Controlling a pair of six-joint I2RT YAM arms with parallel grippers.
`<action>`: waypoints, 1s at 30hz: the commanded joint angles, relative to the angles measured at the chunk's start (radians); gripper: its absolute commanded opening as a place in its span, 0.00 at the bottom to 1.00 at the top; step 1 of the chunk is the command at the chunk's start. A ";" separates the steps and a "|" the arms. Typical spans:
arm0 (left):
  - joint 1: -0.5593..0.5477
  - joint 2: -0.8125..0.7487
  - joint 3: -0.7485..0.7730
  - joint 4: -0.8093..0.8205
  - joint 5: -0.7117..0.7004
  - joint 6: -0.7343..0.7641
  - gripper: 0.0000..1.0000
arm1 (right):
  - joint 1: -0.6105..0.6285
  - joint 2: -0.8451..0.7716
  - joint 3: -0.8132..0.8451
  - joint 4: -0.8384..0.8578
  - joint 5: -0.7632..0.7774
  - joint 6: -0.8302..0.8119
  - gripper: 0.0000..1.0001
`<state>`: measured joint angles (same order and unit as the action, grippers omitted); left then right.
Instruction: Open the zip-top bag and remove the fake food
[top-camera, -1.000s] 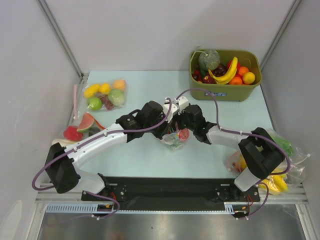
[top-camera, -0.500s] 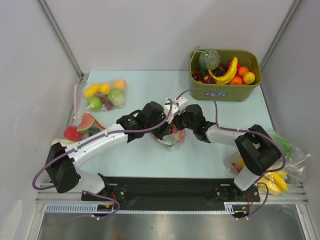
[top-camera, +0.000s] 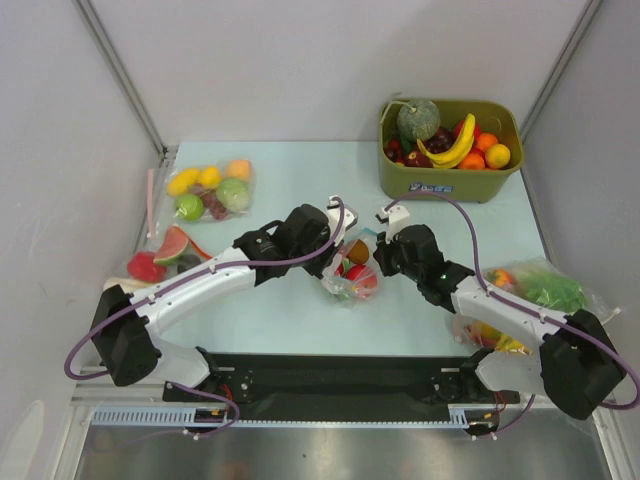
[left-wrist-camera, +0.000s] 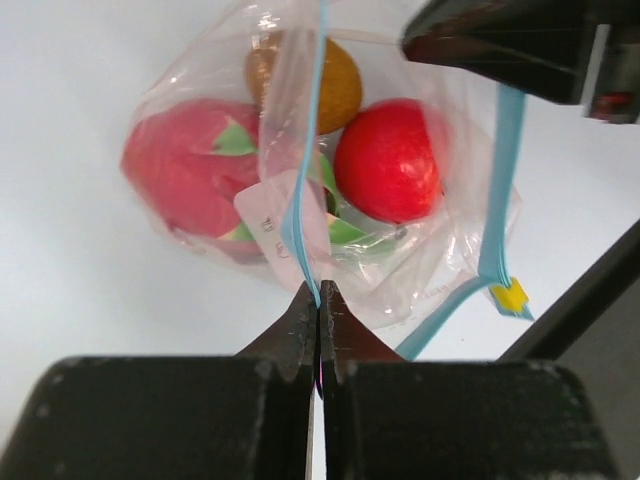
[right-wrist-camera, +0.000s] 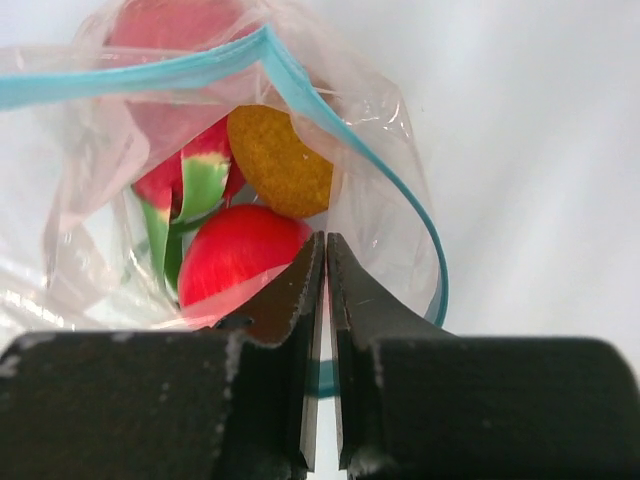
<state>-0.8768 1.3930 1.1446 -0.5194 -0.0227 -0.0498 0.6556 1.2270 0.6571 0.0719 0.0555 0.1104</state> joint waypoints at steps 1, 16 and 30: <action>-0.004 -0.026 0.014 0.001 -0.054 0.013 0.00 | 0.015 -0.085 0.007 -0.127 0.029 0.023 0.09; -0.005 -0.011 0.010 0.010 0.014 0.016 0.00 | 0.032 0.067 0.272 -0.216 -0.109 -0.026 0.35; -0.008 -0.020 0.014 0.009 0.015 0.018 0.01 | 0.079 0.236 0.352 -0.380 -0.095 0.044 0.54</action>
<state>-0.8772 1.3930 1.1446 -0.5228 -0.0212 -0.0444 0.7128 1.4662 0.9520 -0.2512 -0.0502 0.1322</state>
